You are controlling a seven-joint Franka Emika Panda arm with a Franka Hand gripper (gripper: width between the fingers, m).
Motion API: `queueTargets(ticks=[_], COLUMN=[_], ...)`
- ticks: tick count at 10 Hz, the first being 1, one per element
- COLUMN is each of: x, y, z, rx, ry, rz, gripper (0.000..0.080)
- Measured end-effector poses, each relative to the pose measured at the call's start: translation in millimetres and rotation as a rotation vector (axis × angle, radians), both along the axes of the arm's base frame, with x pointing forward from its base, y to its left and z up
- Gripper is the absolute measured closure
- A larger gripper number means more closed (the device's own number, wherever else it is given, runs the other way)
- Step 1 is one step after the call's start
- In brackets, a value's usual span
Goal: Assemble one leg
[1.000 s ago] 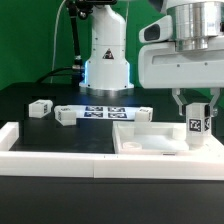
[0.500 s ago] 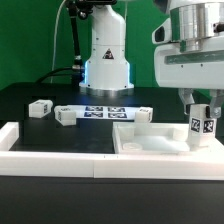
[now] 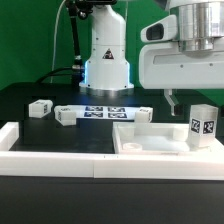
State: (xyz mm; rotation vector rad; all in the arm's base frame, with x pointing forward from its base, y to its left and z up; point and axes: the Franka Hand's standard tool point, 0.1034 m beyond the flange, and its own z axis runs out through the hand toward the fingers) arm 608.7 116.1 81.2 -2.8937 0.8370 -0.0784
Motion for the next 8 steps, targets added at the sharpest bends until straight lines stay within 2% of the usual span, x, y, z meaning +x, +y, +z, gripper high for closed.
queueTargets(ticks=[2, 5, 8], x=[0.3, -3.9, -2.9], y=[0.6, 8.9, 7.1], z=[-3.0, -4.7, -6.0], rx=[-0.047, -0.097, -0.102], ry=[0.025, 0.048, 0.047], rz=[0.318, 0.564, 0.689], gripper=[0.015, 0.015, 0.015])
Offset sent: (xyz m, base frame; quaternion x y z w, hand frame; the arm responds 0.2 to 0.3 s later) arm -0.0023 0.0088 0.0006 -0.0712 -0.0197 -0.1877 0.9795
